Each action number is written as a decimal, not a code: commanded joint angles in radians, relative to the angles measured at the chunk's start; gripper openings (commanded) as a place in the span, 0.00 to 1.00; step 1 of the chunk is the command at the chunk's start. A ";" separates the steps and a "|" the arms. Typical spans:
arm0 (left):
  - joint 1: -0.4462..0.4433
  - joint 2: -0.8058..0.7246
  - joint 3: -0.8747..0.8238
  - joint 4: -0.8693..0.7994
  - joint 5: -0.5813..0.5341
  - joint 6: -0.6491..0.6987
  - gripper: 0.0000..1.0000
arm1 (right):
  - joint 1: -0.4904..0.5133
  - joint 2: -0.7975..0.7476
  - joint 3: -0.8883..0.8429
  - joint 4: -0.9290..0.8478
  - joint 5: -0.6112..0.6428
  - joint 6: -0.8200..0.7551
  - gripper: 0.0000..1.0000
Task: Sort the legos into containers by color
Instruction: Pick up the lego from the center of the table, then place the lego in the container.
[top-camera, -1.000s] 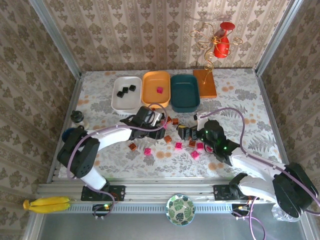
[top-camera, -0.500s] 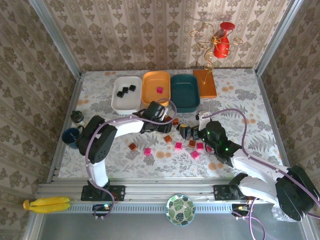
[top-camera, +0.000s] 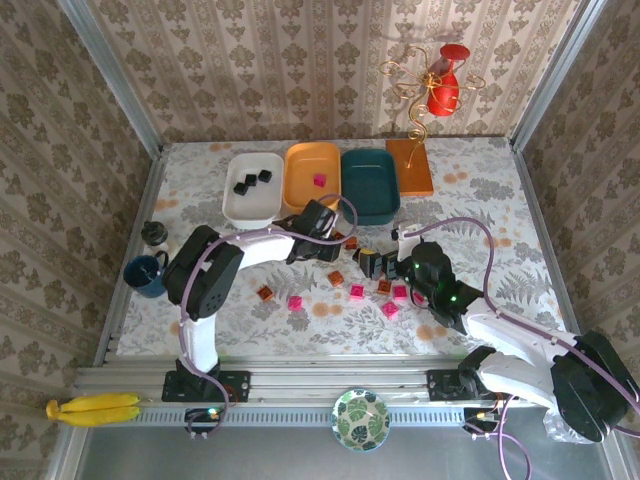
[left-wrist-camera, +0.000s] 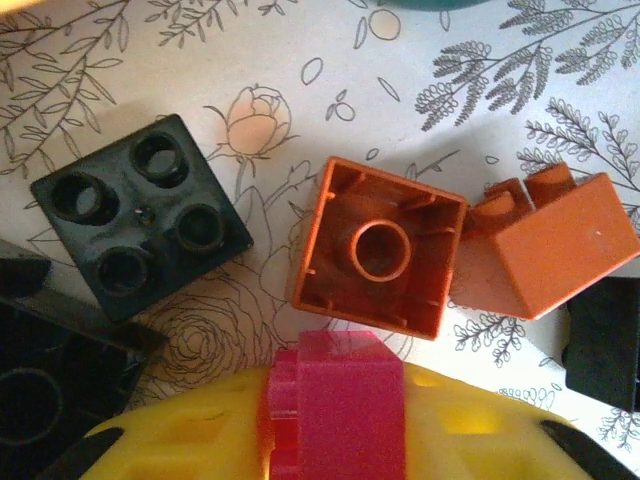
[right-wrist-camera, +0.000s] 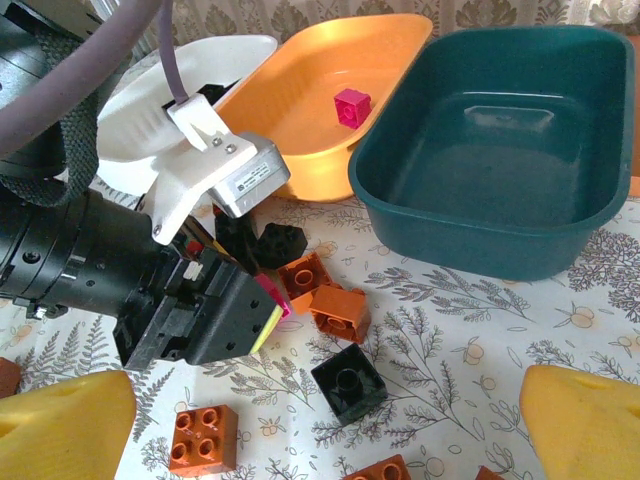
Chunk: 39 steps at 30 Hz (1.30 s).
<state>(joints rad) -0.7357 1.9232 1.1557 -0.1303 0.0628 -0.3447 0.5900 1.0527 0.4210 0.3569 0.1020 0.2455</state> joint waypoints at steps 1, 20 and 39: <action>-0.017 -0.050 0.006 -0.032 -0.026 0.004 0.32 | 0.005 -0.009 -0.003 -0.012 0.027 -0.005 1.00; 0.234 0.101 0.427 -0.094 -0.016 0.074 0.31 | 0.007 0.007 0.004 -0.005 -0.011 0.000 1.00; 0.178 -0.257 -0.057 -0.019 0.030 0.022 0.64 | 0.007 0.054 0.016 0.005 -0.025 0.001 1.00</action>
<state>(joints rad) -0.5476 1.7031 1.2064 -0.2245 0.0570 -0.2657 0.5900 1.0897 0.4213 0.3565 0.0933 0.2455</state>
